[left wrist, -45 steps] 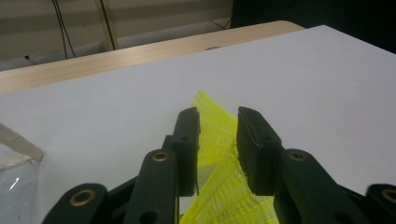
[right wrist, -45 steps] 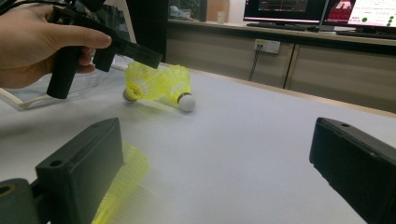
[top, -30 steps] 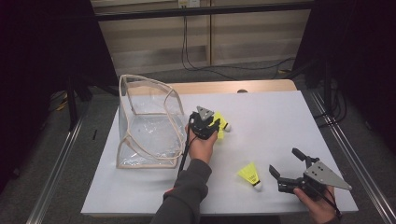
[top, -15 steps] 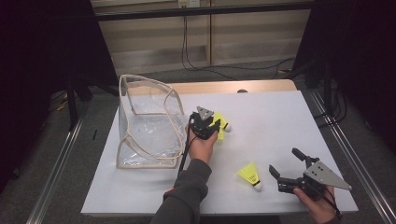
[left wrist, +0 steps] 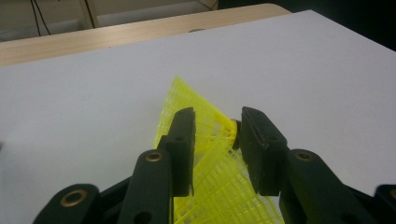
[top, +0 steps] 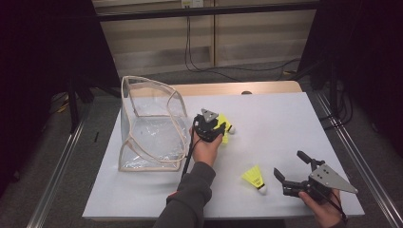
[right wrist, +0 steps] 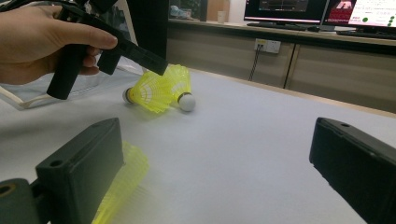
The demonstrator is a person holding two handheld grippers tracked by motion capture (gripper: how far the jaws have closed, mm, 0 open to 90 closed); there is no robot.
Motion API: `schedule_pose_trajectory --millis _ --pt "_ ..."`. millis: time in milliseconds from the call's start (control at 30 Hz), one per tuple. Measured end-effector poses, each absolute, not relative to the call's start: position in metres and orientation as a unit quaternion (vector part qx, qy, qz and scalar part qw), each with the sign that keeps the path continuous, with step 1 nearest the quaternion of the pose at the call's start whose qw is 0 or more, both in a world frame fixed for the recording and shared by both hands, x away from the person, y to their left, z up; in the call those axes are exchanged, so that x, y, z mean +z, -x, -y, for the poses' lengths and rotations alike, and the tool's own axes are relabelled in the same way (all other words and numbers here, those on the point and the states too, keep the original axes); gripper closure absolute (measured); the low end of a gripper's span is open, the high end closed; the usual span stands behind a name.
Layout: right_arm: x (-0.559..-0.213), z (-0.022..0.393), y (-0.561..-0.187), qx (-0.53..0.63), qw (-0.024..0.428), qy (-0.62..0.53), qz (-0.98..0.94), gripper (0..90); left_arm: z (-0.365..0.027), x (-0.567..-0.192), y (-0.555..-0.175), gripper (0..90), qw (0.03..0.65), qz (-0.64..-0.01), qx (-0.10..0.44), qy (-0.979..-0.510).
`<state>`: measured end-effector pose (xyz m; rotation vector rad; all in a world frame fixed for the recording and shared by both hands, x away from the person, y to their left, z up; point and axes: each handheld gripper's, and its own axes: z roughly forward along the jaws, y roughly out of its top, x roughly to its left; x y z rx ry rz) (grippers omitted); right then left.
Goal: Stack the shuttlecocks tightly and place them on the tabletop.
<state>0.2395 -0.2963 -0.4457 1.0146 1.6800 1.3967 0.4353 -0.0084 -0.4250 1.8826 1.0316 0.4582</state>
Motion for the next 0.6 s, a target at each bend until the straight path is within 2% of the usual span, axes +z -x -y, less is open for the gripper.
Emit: schedule_pose_trajectory --millis 600 --pt "-0.4458 0.2962 -0.2396 0.541 0.358 -0.394 -0.651 2.2 0.0096 -0.4249 -0.4368 65.9 0.459 -0.42 0.175 -0.763"
